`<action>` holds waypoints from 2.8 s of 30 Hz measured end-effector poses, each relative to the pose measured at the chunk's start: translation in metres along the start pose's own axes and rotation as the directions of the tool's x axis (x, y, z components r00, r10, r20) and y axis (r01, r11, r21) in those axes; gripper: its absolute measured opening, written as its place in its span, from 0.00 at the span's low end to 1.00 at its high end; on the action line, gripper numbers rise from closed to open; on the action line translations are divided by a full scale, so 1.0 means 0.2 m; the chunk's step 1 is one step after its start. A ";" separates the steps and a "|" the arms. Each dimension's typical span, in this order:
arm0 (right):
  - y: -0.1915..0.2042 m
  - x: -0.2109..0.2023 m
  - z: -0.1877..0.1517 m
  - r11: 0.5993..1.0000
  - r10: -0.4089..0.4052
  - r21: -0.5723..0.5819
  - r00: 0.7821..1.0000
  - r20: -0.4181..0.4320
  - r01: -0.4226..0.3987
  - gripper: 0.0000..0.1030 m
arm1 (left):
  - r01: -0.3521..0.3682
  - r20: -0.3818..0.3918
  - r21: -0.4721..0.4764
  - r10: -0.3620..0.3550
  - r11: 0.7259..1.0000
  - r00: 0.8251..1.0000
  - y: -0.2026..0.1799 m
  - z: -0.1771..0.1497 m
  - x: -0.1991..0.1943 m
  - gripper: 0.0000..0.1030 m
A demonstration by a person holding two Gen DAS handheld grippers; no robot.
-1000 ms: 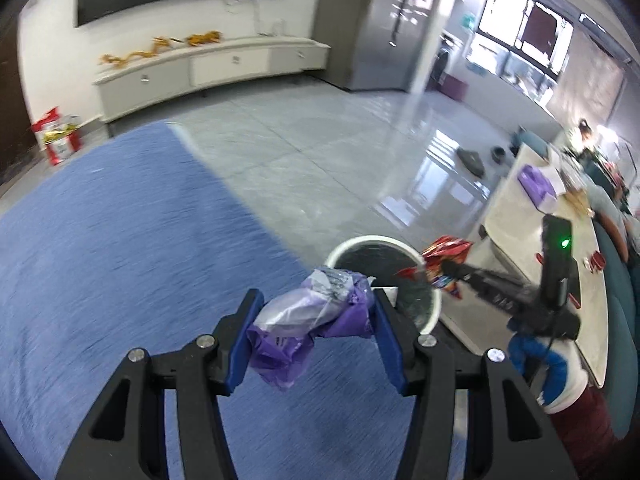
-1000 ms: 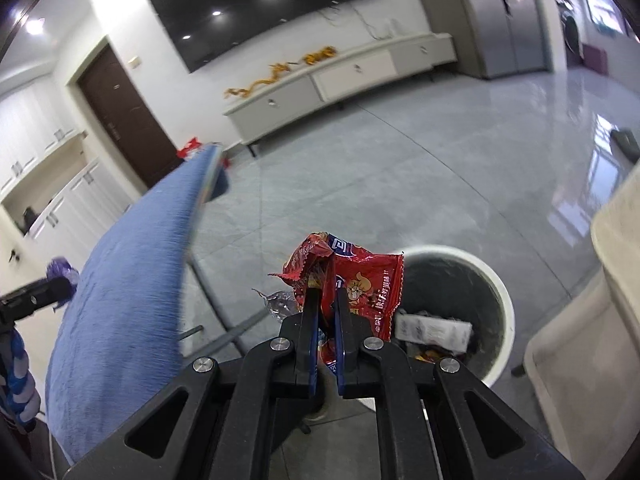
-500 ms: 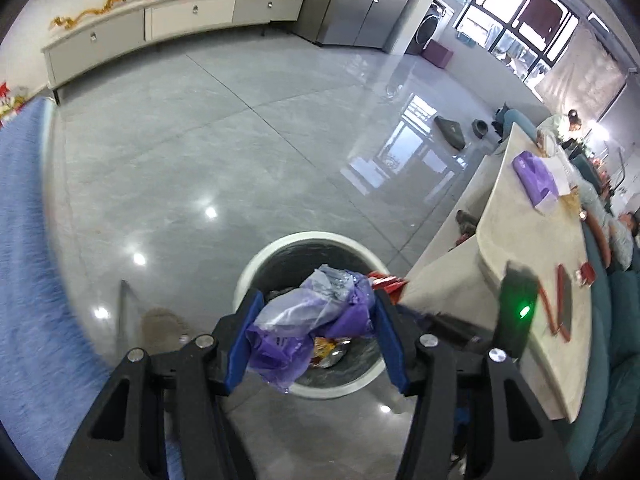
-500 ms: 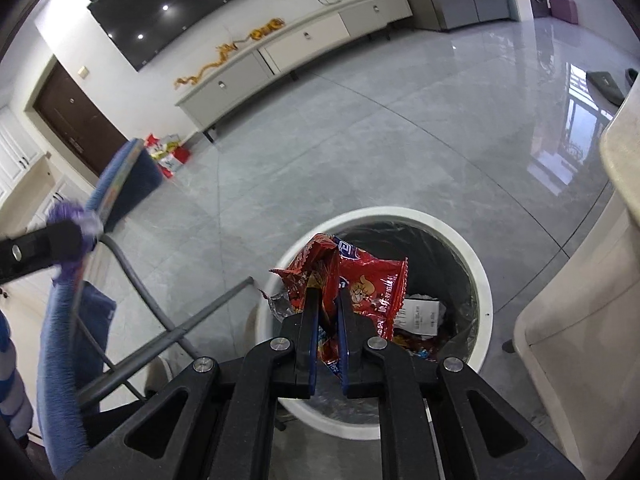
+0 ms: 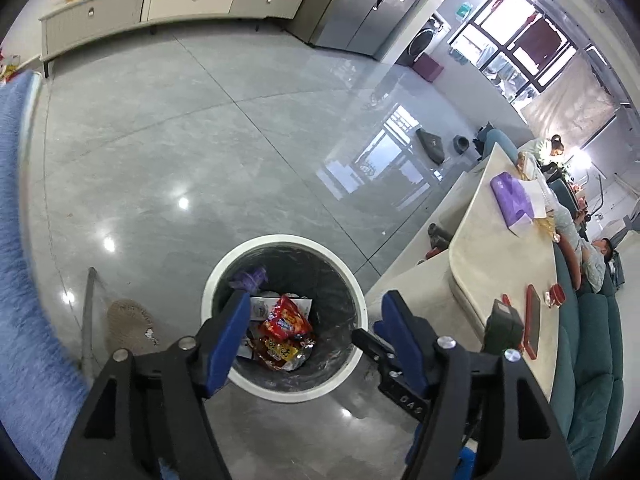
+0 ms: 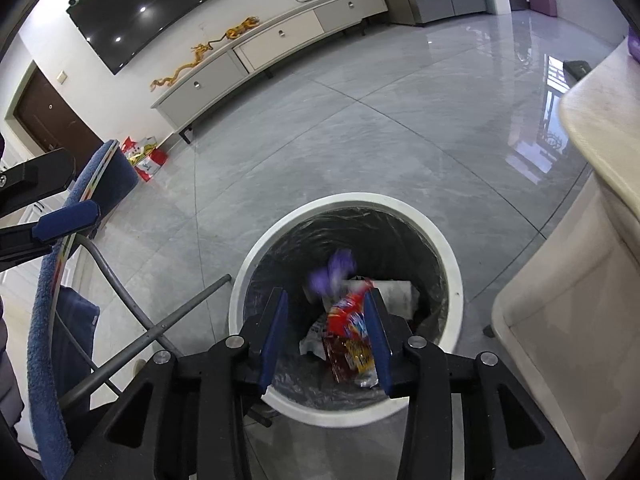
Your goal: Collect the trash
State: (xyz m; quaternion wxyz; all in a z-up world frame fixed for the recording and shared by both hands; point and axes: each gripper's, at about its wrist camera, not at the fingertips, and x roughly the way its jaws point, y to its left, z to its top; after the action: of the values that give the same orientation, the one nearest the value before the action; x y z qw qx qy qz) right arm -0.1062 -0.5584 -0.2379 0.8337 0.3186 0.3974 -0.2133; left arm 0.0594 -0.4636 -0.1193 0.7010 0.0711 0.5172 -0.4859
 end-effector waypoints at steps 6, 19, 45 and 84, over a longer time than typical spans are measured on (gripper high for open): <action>0.14 -0.16 0.00 0.998 0.005 -0.064 0.999 0.037 -0.002 0.42 | -0.127 0.102 0.058 0.121 0.990 0.987 0.02 -0.11 -0.27 0.65; 0.90 -0.50 0.04 0.929 0.188 -0.345 0.974 0.123 -0.136 0.53 | -0.456 0.337 -0.106 0.463 0.884 0.820 0.39 -0.51 -1.04 0.65; 1.89 -0.63 -0.18 0.794 0.279 -0.600 0.935 0.220 -0.096 0.98 | -0.601 0.428 -0.568 0.826 0.562 0.368 0.87 -1.05 -1.95 0.82; 1.77 -0.79 -0.14 0.843 0.214 -0.537 0.917 0.336 0.000 1.00 | -0.611 0.446 -0.592 0.846 0.525 0.294 0.74 -1.11 -2.00 0.93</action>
State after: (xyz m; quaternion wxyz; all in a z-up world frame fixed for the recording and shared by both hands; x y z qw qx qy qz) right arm 0.0013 -0.2722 0.0036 0.9608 0.0521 0.2509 -0.1063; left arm 0.0279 -0.0105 0.0370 0.9819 0.0034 0.1891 -0.0054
